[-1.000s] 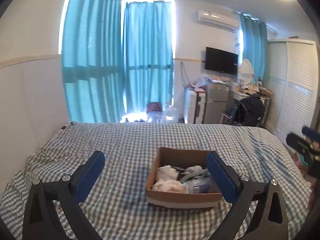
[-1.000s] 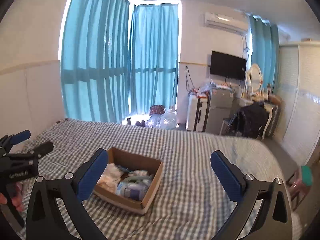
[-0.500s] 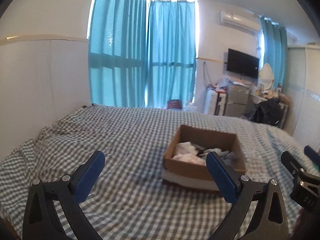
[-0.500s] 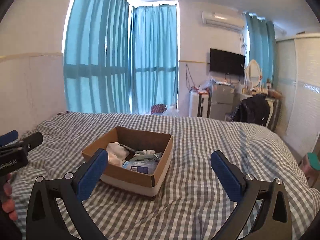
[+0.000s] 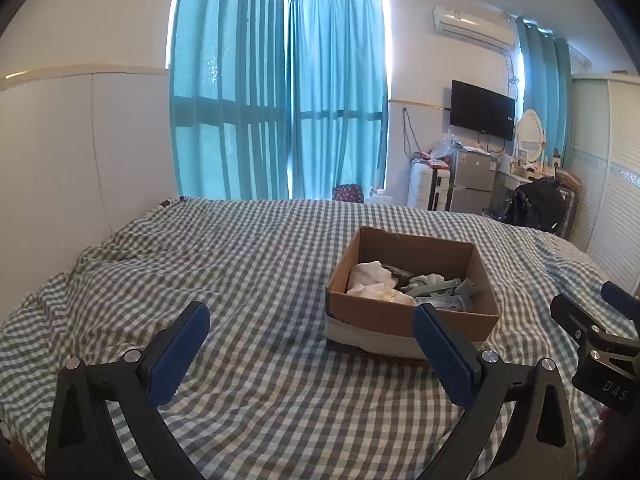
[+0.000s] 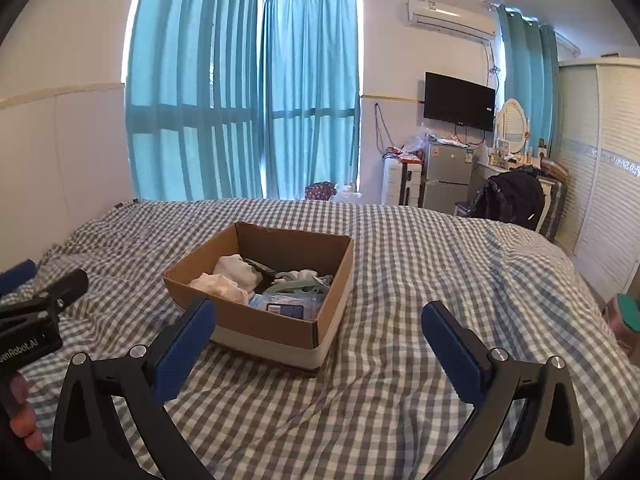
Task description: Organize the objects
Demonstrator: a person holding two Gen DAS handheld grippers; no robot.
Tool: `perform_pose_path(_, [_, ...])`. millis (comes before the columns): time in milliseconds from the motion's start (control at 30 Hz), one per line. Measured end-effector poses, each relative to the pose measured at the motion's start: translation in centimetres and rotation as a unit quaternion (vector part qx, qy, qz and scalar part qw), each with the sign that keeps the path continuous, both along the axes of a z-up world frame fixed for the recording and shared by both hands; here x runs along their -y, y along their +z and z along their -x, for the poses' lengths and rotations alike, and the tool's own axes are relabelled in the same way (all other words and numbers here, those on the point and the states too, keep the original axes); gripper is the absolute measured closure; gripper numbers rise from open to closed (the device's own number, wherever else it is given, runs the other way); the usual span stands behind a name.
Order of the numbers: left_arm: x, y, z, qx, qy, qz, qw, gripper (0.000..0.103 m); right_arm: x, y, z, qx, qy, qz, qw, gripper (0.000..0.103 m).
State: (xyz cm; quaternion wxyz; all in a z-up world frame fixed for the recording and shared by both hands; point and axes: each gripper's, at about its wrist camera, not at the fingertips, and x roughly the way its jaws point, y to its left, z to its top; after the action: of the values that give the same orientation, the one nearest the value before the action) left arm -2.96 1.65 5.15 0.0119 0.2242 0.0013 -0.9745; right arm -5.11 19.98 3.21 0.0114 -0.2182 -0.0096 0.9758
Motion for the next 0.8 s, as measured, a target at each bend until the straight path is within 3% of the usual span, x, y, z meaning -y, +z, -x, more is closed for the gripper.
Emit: perform_pose_path(800, [-0.01, -0.49, -0.07, 0.003, -0.004, 0.016, 0.9999, 0.0, -0.31, -0.14, 0.06, 0.013, 0.0, 0.017, 1.0, 0.0])
